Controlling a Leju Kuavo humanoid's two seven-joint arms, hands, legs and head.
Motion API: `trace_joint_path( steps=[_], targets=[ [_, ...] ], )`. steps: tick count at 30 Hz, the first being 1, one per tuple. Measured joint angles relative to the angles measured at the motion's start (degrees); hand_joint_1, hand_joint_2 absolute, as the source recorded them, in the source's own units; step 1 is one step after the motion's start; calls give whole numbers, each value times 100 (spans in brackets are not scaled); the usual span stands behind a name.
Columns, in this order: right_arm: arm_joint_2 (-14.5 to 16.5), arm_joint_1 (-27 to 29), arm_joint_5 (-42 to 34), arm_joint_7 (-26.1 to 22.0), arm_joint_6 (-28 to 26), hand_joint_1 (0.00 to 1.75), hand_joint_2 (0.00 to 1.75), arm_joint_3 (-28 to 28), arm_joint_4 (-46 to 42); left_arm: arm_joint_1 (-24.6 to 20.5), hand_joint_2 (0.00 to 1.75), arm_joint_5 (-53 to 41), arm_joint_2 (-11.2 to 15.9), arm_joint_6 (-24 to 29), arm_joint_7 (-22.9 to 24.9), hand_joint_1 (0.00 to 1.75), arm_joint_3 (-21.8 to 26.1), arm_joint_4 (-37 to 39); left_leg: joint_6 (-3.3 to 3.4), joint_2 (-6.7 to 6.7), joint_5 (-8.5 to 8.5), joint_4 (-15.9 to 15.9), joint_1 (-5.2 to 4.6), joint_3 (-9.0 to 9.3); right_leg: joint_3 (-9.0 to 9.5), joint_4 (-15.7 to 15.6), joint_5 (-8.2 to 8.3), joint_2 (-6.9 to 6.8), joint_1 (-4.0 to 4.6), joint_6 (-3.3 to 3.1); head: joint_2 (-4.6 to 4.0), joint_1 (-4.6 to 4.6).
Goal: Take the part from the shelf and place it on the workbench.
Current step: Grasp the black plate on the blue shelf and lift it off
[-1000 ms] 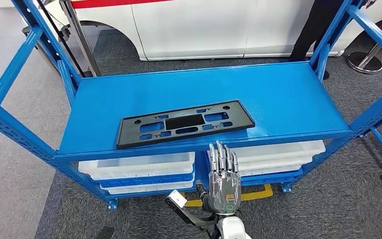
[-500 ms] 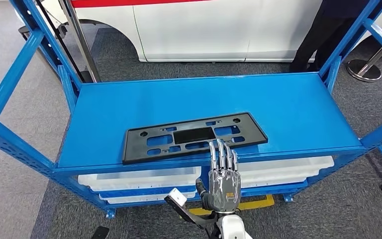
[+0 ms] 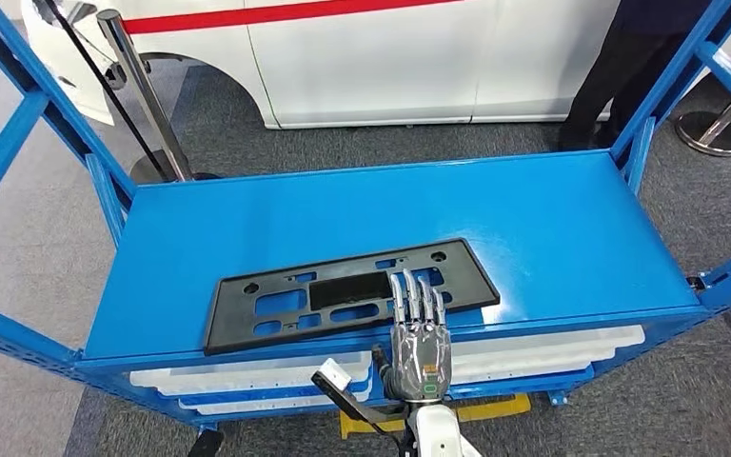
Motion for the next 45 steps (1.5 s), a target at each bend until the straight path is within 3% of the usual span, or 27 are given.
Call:
trace_joint_path(
  steps=[1, 2, 3, 5, 6, 7, 9, 12, 14, 16, 17, 18, 21, 23, 27, 29, 31, 32, 33, 34, 36, 38, 41, 45],
  targets=[
    [12, -7, 0, -15, 0, 0, 175, -9, 54, 5, 0, -4, 2, 0, 2, 0, 0, 1, -20, 0, -97, 231, 4, -205, 32, 1, -34, 4, 3, -3, 0, 1],
    [21, -8, 0, -27, 0, 0, 175, -19, 105, 12, 0, -8, 5, 0, 5, 0, 1, 1, -31, 0, -85, 301, 5, -340, 75, 2, -73, 10, 6, -1, 0, 0],
    [27, -10, 0, -39, 0, 0, 175, -30, 149, 18, 0, -12, 8, 0, 5, 0, 1, 1, -32, 0, 69, 181, 5, -383, 129, 2, -113, 16, 7, 5, 0, 1],
    [53, -26, 0, -67, 0, 0, 175, -51, 223, 25, 0, -26, 11, -2, 6, 0, 1, 1, 2, 1, 650, -471, 0, -248, 248, 0, -199, 21, 7, 29, 0, 3],
    [71, -40, 0, -88, 1, 0, 175, -64, 259, 25, 0, -32, 12, -5, 5, 0, 1, 4, 30, 3, 825, -774, -20, -186, 285, 1, -228, 21, 8, 46, 0, 2],
    [91, -57, 0, -116, 1, 0, 175, -79, 293, 21, 0, -39, 13, -9, 4, 0, 1, 7, 64, 4, 919, -992, -41, -136, 293, 3, -250, 22, 9, 69, 0, -1],
    [124, -79, 1, -180, 1, 0, 175, -108, 350, 25, 0, -46, 15, -12, -1, 0, 5, 11, 135, 0, 919, -1108, -83, -144, 281, -1, -272, 26, 12, 133, 0, -4],
    [163, -111, 1, -245, -2, 0, 175, -159, 384, 35, 0, -61, 12, 0, -25, 0, 18, 11, 243, 6, 1018, -1234, -32, -60, 277, 75, -378, 23, 35, 234, 0, 0],
    [179, -131, 0, -267, -2, 0, 175, -182, 406, 17, 0, -81, 9, 11, -37, 0, 23, 11, 290, 17, 1022, -1295, -11, 1, 30, 575, -642, 13, 18, 283, 0, 3],
    [187, -130, 0, -272, -2, 0, 175, -194, 436, 3, 0, -95, 10, 17, -39, 0, 30, 11, 315, 19, 992, -1294, -13, 18, -408, 1310, -900, 7, -17, 326, 0, 3],
    [187, -125, 0, -274, -2, 0, 175, -201, 452, 3, 0, -98, 11, 18, -39, 0, 36, 11, 317, 17, 974, -1289, -15, 28, -559, 1513, -902, 3, -32, 343, 0, 3],
    [187, -122, 0, -274, -2, 0, 175, -207, 466, 6, 0, -98, 11, 19, -39, 0, 43, 11, 312, 15, 955, -1285, -16, 45, -604, 1503, -790, -1, -44, 352, 0, 3],
    [195, -130, 0, -291, -2, 0, 175, -220, 488, 13, 0, -100, 7, 20, -44, 0, 55, 11, 266, -1, 882, -1264, -22, 124, -184, 466, -146, -13, -49, 316, 0, 4],
    [211, -142, 0, -321, -1, 0, 175, -229, 504, 8, 0, -107, 5, 20, -55, 0, 58, 11, 206, -6, 845, -1244, -34, 130, 2, 33, -15, -9, -20, 272, 0, 2],
    [258, -161, 0, -403, 25, 174, 175, -264, 557, 2, 0, -143, 7, 20, -79, 0, 69, 11, 77, 0, 745, -1157, -13, 106, 40, -40, -24, 2, -21, 161, 0, 0],
    [306, -188, -3, -501, 84, 174, 175, -316, 604, 0, 0, -168, 7, 20, -87, 0, 73, 11, 23, 2, 452, -674, 7, -103, 83, -85, -16, -15, -45, 99, 0, -2],
    [342, -202, -18, -611, 139, 173, 175, -378, 660, 5, 0, -179, 5, 20, -87, 0, 81, 11, -17, 3, 105, 102, 18, -476, 92, -84, -29, -27, -40, 71, 0, -4],
    [354, -200, -26, -650, 156, 174, 175, -407, 688, 10, 0, -183, 7, 20, -86, 0, 90, 11, -29, 3, 42, 365, 22, -613, 94, -77, -38, -29, -38, 66, 0, -4],
    [363, -198, -32, -675, 170, 174, 175, -433, 713, 15, 0, -184, 8, 20, -85, 0, 99, 11, -34, 4, 97, 416, 25, -654, 98, -68, -47, -26, -39, 69, 0, -4],
    [375, -198, -34, -687, 181, 174, 175, -458, 734, 16, 0, -185, 12, 20, -85, 0, 106, 11, -35, 6, 259, 237, 28, -582, 106, -55, -60, -20, -42, 77, 0, -4],
    [402, -203, -35, -700, 195, 174, 175, -506, 763, 11, 0, -185, 19, 20, -85, 0, 111, 11, -21, 12, 665, -548, 32, -216, 125, -17, -101, -9, -41, 111, 0, -3],
    [418, -211, -35, -718, 196, 175, 175, -543, 783, 4, 0, -186, 21, 20, -85, 0, 112, 11, 23, 6, 830, -1076, 16, 28, 115, 22, -130, -2, -18, 160, 0, -2],
    [425, -217, -35, -738, 197, 175, 175, -561, 797, 13, 0, -188, 21, 20, -85, 0, 114, 11, 84, -4, 820, -1131, -11, 39, 104, 17, -117, 0, -5, 213, 0, 1],
    [425, -218, -35, -742, 197, 175, 175, -562, 798, 17, 0, -188, 21, 20, -85, 0, 114, 11, 92, -4, 820, -1129, -15, 39, 107, 11, -114, 0, -7, 218, 0, 1]
  ],
)
